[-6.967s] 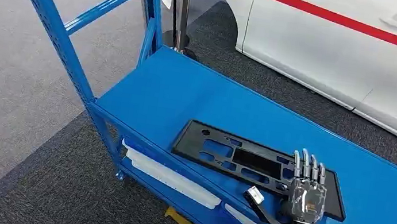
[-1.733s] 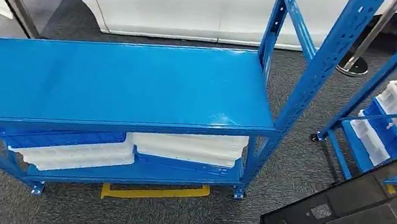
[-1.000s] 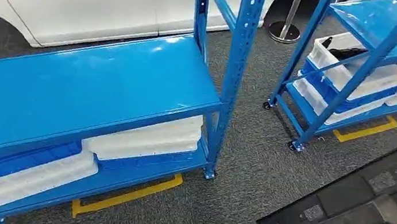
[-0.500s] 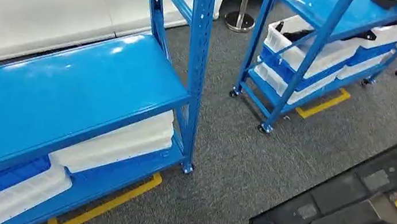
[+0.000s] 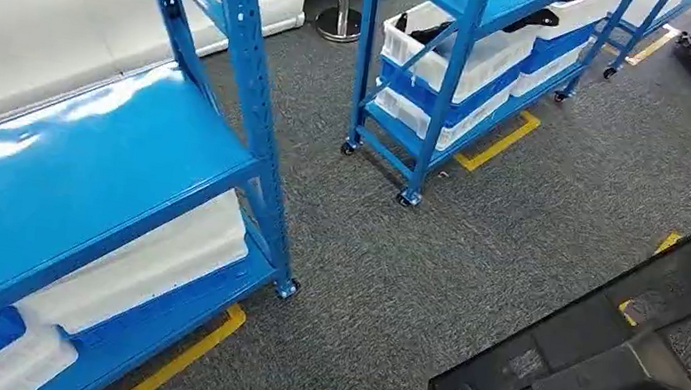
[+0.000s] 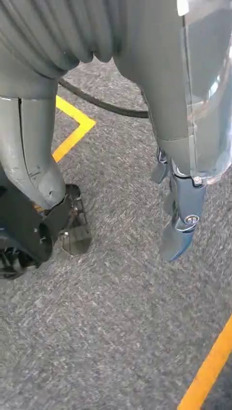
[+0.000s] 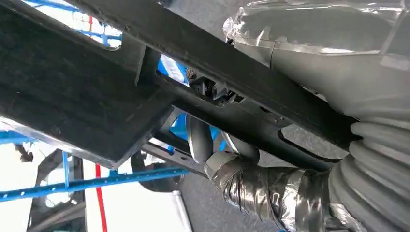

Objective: Take the parts from the cabinet and place them on the table.

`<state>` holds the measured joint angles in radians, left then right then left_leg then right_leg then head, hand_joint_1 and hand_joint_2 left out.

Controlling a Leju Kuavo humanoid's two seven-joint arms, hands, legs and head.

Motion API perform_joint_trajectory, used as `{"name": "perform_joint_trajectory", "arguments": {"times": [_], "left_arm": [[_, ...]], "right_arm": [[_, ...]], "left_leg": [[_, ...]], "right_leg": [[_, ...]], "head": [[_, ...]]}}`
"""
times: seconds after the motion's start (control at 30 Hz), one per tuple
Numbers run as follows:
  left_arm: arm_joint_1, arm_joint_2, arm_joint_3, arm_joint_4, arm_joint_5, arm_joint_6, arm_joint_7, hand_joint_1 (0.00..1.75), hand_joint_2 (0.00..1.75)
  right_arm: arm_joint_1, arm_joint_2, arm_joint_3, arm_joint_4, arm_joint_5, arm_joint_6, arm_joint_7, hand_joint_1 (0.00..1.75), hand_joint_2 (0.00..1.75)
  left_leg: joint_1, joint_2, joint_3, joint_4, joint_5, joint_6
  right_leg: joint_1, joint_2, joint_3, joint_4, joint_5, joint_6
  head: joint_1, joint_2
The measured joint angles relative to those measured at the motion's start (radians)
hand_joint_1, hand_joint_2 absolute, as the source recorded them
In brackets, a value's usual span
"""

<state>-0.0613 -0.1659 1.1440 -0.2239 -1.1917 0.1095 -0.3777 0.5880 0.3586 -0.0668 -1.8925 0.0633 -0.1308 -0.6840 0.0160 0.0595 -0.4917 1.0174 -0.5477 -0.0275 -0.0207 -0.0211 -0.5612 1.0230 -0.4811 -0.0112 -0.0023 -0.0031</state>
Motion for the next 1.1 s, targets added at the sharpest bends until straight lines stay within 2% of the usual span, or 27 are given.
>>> {"name": "perform_joint_trajectory", "arguments": {"times": [0.03,0.1,0.13,0.17,0.2,0.23,0.27,0.3,0.33,0.4,0.43,0.47,0.5,0.53,0.57,0.6,0.63,0.67,0.7,0.73,0.77,0.8,0.83,0.93,1.0,1.07,1.1], "left_arm": [[0.001,0.0,0.001,0.0,0.0,0.0,0.015,0.0,1.75],[0.006,0.0,0.005,0.0,0.0,0.0,0.036,0.0,1.75],[0.009,0.0,0.007,0.0,0.0,0.0,0.042,0.0,1.75],[0.011,0.0,0.008,0.0,-0.001,0.0,0.044,0.0,1.75],[0.01,0.0,0.01,0.0,-0.002,0.0,0.045,0.0,1.75],[0.009,0.001,0.011,0.0,-0.002,0.0,0.044,0.0,1.75],[0.008,0.002,0.012,0.0,-0.003,-0.001,0.043,0.0,1.75],[0.009,0.004,0.013,0.0,-0.003,-0.003,0.041,0.0,1.75],[0.009,0.005,0.014,0.0,-0.004,-0.003,0.039,0.0,1.75],[0.007,0.005,0.014,0.0,-0.005,-0.004,0.038,0.0,1.75],[0.004,0.005,0.014,0.0,-0.005,-0.004,0.037,0.0,1.75],[0.003,-0.001,0.014,0.0,-0.006,-0.005,0.036,0.0,1.75],[0.001,0.001,0.014,0.0,-0.006,-0.005,0.036,0.0,1.75],[0.003,0.001,0.014,0.0,-0.006,-0.005,0.034,0.0,1.75],[0.005,0.001,0.014,0.0,-0.006,-0.005,0.034,0.0,1.75],[0.009,0.002,0.014,0.0,-0.006,-0.005,0.035,0.0,1.75],[0.01,0.002,0.015,0.0,-0.006,-0.005,0.036,0.0,1.75],[0.009,0.002,0.015,0.0,-0.006,-0.005,0.036,0.0,1.75],[0.008,0.002,0.015,0.0,-0.006,-0.005,0.036,0.0,1.75],[0.007,0.002,0.015,0.0,-0.006,-0.005,0.035,0.0,1.75],[0.006,0.002,0.015,0.0,-0.006,-0.006,0.035,0.0,1.75],[0.005,0.002,0.015,0.0,-0.006,-0.006,0.035,0.0,1.75],[0.005,0.002,0.015,0.0,-0.006,-0.006,0.035,0.0,1.75],[0.005,0.002,0.015,0.0,-0.006,-0.006,0.035,0.0,1.75],[0.005,0.002,0.015,0.0,-0.006,-0.006,0.035,0.0,1.75],[0.0,0.001,0.015,0.0,-0.01,-0.006,0.027,0.0,1.75],[0.002,0.002,0.015,0.0,-0.012,-0.003,0.023,0.0,1.75]], "right_arm": [[-0.004,0.0,0.002,0.001,0.004,0.003,0.0,1.75,1.75],[-0.01,0.0,0.011,0.005,0.012,0.008,0.0,1.75,1.75],[-0.009,0.0,0.015,0.006,0.015,0.009,0.0,1.75,1.75],[-0.01,0.0,0.015,0.008,0.018,0.01,0.0,1.75,1.75],[-0.01,0.0,0.016,0.008,0.021,0.012,0.0,1.75,1.75],[-0.01,0.0,0.017,0.008,0.023,0.012,0.0,1.75,1.75],[-0.011,0.001,0.019,0.008,0.024,0.012,0.0,1.75,1.75],[-0.012,0.001,0.02,0.008,0.025,0.013,0.0,1.75,1.75],[-0.014,0.002,0.022,0.008,0.026,0.013,0.0,1.75,1.75],[-0.013,0.003,0.024,0.008,0.027,0.013,0.0,1.75,1.75],[-0.011,0.003,0.024,0.008,0.027,0.013,0.0,1.75,1.75],[-0.012,0.003,0.024,0.008,0.028,0.013,0.0,1.75,1.75],[-0.01,0.003,0.024,0.008,0.029,0.013,0.0,1.75,1.75],[-0.014,0.003,0.024,0.008,0.029,0.013,0.0,1.75,1.75],[-0.017,0.003,0.024,0.008,0.029,0.013,0.0,1.75,1.75],[-0.018,0.003,0.024,0.008,0.029,0.013,0.0,1.75,1.75],[-0.017,0.003,0.024,0.008,0.029,0.013,0.0,1.75,1.75],[-0.017,0.003,0.024,0.008,0.029,0.013,0.0,1.75,1.75],[-0.017,0.003,0.024,0.008,0.029,0.013,0.0,1.75,1.75],[-0.017,0.003,0.024,0.008,0.029,0.013,0.0,1.75,1.75],[-0.017,0.003,0.024,0.008,0.029,0.013,0.0,1.75,1.75],[-0.017,0.003,0.024,0.008,0.029,0.013,0.0,1.75,1.75],[-0.018,0.003,0.024,0.008,0.029,0.013,0.0,1.75,1.75],[-0.018,0.003,0.024,0.008,0.029,0.013,0.0,1.75,1.75],[-0.019,0.003,0.024,0.008,0.029,0.013,0.0,1.75,1.75],[-0.019,0.004,0.024,0.008,0.029,0.007,0.0,1.75,1.75],[-0.022,0.005,0.03,0.008,0.028,0.003,0.0,1.75,1.75]], "left_leg": [[0.002,-0.034,-0.029,0.066,-0.043,0.0],[0.002,-0.052,-0.107,0.233,-0.116,-0.002],[0.002,-0.052,-0.136,0.29,-0.126,-0.002],[0.002,-0.053,-0.143,0.293,-0.11,0.001],[0.002,-0.054,-0.127,0.25,-0.07,0.005],[0.002,-0.063,-0.093,0.167,-0.018,0.01],[0.001,-0.083,-0.052,0.07,0.033,0.017],[0.002,-0.135,-0.026,0.005,0.043,0.024],[0.002,-0.144,-0.021,-0.011,0.04,0.026],[-0.003,-0.126,-0.02,-0.014,0.036,0.027],[-0.005,-0.115,-0.015,-0.016,0.04,0.032],[0.008,-0.099,-0.016,-0.034,0.05,0.041],[0.007,-0.083,-0.012,-0.041,0.056,0.05],[0.006,-0.07,-0.013,-0.043,0.059,0.058],[0.004,-0.055,-0.015,-0.043,0.059,0.058],[0.001,-0.037,-0.017,-0.041,0.058,0.059],[-0.001,-0.021,-0.019,-0.041,0.057,0.059],[-0.001,-0.005,-0.019,-0.039,0.056,0.058],[-0.001,0.006,-0.019,-0.038,0.055,0.056],[-0.001,0.021,-0.017,-0.037,0.051,0.054],[-0.001,0.031,-0.014,-0.034,0.047,0.05],[-0.003,0.041,-0.008,-0.028,0.042,0.044],[-0.003,0.043,-0.008,-0.028,0.041,0.043],[-0.003,0.043,-0.008,-0.028,0.041,0.043],[-0.003,0.044,-0.007,-0.028,0.041,0.042],[-0.008,0.079,0.004,-0.03,0.035,0.021],[0.002,-0.046,-0.084,0.181,-0.101,0.003]], "right_leg": [[0.0,0.009,-0.003,0.0,0.002,-0.006],[0.004,0.035,-0.006,0.001,0.003,-0.011],[0.007,0.05,-0.006,0.002,0.003,-0.011],[0.008,0.064,-0.006,0.003,0.003,-0.011],[0.01,0.079,-0.004,0.004,0.003,-0.011],[0.01,0.095,-0.003,0.006,0.003,-0.011],[0.01,0.109,-0.002,0.007,0.003,-0.011],[0.007,0.119,-0.003,0.007,0.004,-0.009],[0.013,0.134,-0.007,0.011,0.005,0.0],[0.004,0.157,-0.018,0.008,0.012,0.013],[0.003,0.168,-0.021,0.002,0.017,0.022],[0.01,0.172,-0.021,0.005,0.017,0.03],[0.012,0.109,-0.032,0.025,-0.002,0.027],[0.012,0.063,-0.056,0.073,-0.039,0.028],[0.011,0.04,-0.089,0.143,-0.078,0.032],[0.007,0.032,-0.129,0.227,-0.117,0.037],[0.005,0.03,-0.156,0.285,-0.136,0.041],[0.003,0.028,-0.165,0.305,-0.13,0.045],[0.001,0.025,-0.151,0.28,-0.107,0.047],[-0.001,0.017,-0.103,0.2,-0.061,0.048],[-0.001,-0.002,-0.049,0.105,-0.02,0.046],[0.001,-0.05,0.003,0.016,0.0,0.041],[0.002,-0.063,0.005,0.005,-0.007,0.039],[0.002,-0.063,0.005,0.005,-0.007,0.039],[0.005,-0.073,0.004,0.002,-0.013,0.036],[0.016,-0.036,-0.003,0.008,-0.009,0.015],[0.001,0.024,-0.004,-0.011,0.011,-0.012]], "head": [[0.0,0.0],[0.0,0.0],[0.0,0.0],[0.0,0.0],[0.0,0.0],[0.0,0.0],[0.0,0.0],[0.0,0.0],[0.0,0.0],[0.0,0.0],[0.0,0.0],[0.0,0.0],[0.002,0.0],[0.005,0.0],[0.006,0.0],[0.005,0.0],[0.005,0.0],[0.005,0.0],[0.005,0.0],[0.005,0.0],[0.005,0.0],[0.005,0.0],[0.005,0.0],[0.005,0.0],[0.005,0.0],[0.005,0.0],[0.004,0.0]]}}
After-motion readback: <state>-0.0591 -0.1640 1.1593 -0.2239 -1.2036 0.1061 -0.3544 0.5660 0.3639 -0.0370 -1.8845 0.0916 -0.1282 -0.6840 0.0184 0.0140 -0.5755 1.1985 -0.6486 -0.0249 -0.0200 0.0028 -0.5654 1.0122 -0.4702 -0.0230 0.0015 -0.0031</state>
